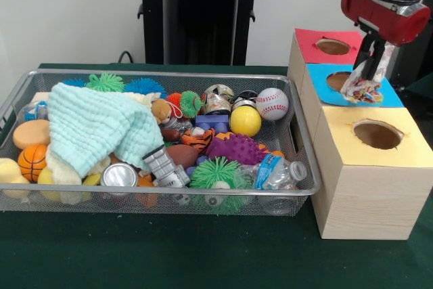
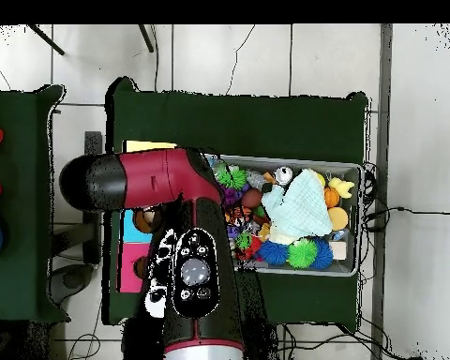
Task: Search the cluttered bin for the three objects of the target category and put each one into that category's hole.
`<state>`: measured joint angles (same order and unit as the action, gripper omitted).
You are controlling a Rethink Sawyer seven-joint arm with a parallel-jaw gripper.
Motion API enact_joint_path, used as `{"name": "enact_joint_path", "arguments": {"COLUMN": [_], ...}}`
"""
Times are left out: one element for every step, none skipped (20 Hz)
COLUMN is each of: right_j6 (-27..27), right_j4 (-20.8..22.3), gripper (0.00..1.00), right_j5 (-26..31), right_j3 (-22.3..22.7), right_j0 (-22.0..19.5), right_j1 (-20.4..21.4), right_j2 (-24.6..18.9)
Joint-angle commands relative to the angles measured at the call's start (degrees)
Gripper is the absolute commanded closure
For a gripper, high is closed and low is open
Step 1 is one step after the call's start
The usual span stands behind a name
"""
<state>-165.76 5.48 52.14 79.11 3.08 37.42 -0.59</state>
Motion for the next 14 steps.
{"name": "enact_joint_path", "arguments": {"right_j6": [-1.5,-1.5,-1.4,-1.3,-1.3,-1.3,-1.6,-1.8,-2.3,-2.8,-3.4,-4.4,-4.8,-5.2], "right_j4": [-0.7,-0.7,-0.7,-0.6,-0.6,-0.6,-0.6,-0.6,-0.7,-0.8,-1.0,-1.2,-1.4,-1.7], "gripper": [1.00,1.00,1.00,1.00,1.00,1.00,1.00,1.00,1.00,1.00,1.00,1.00,1.00,1.00], "right_j5": [7.2,7.3,7.5,7.6,7.8,7.9,8.0,8.0,8.1,8.3,8.6,9.0,9.0,9.0], "right_j3": [-2.1,-2.3,-2.7,-3.0,-3.5,-3.9,-4.5,-5.0,-5.4,-6.0,-6.4,-6.6,-7.0,-7.3], "right_j0": [0.3,0.3,0.2,0.2,0.1,0.1,0.2,0.3,0.5,0.7,1.0,1.7,1.9,2.1], "right_j1": [-3.2,-3.2,-3.4,-3.5,-3.8,-4.0,-4.4,-4.7,-5.1,-5.4,-5.5,-5.6,-5.9,-6.2], "right_j2": [-1.6,-1.5,-1.5,-1.5,-1.5,-1.5,-1.5,-1.4,-1.4,-1.3,-1.2,-1.0,-1.0,-1.0]}}
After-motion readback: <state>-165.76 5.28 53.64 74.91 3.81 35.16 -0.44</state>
